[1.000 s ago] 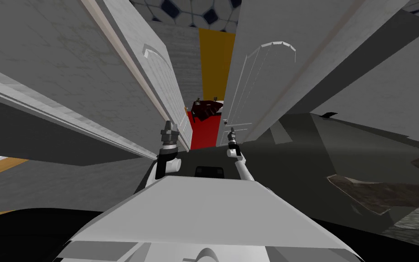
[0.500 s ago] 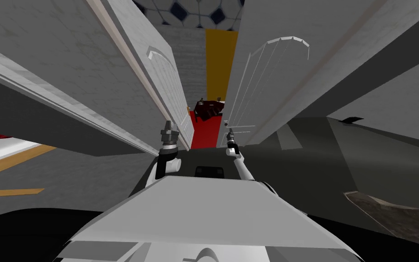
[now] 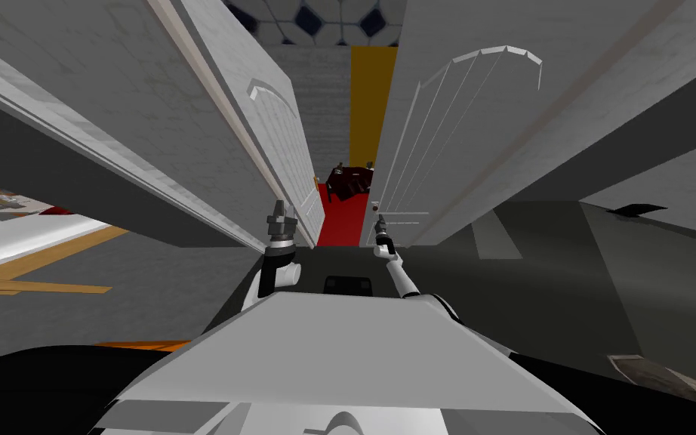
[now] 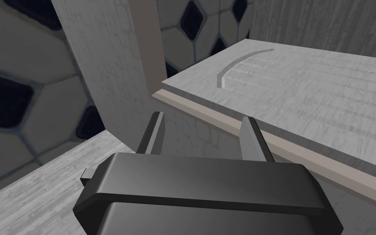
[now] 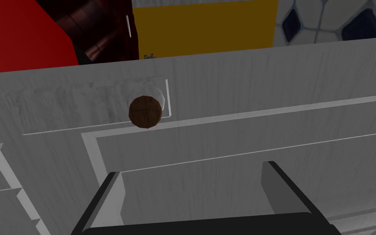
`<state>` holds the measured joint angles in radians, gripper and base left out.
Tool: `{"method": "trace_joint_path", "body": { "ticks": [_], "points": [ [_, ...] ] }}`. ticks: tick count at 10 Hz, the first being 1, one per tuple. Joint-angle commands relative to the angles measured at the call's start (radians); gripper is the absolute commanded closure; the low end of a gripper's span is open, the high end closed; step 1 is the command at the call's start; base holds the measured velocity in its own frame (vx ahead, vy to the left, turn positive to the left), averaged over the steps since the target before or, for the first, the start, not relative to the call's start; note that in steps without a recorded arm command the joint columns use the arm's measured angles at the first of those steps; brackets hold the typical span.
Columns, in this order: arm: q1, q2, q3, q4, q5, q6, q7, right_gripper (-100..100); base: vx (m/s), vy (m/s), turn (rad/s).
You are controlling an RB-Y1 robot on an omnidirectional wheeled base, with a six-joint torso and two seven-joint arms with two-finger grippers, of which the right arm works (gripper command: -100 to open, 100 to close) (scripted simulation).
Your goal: Push the door open
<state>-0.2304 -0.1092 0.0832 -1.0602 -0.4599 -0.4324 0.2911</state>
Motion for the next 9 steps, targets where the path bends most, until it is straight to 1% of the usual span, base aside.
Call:
{"method": "trace_joint_path", "body": {
  "ticks": [1,2,3,7,9],
  "points": [
    [-0.022,0.001,0.001,0.039,-0.019,0.008,0.017,-100,0.021,-0.152,0.134],
    [-0.037,0.001,0.002,0.066,-0.031,0.011,0.026,-100,0.034,-0.150,0.196],
    [-0.044,0.001,0.003,0.079,-0.037,0.013,0.031,-100,0.031,-0.126,0.105],
    [-0.081,0.003,0.006,0.147,-0.068,0.021,0.054,-100,0.025,-0.100,0.097],
    [-0.094,0.003,0.007,0.170,-0.078,0.024,0.062,-100,0.008,-0.081,0.068]
  ]
}}
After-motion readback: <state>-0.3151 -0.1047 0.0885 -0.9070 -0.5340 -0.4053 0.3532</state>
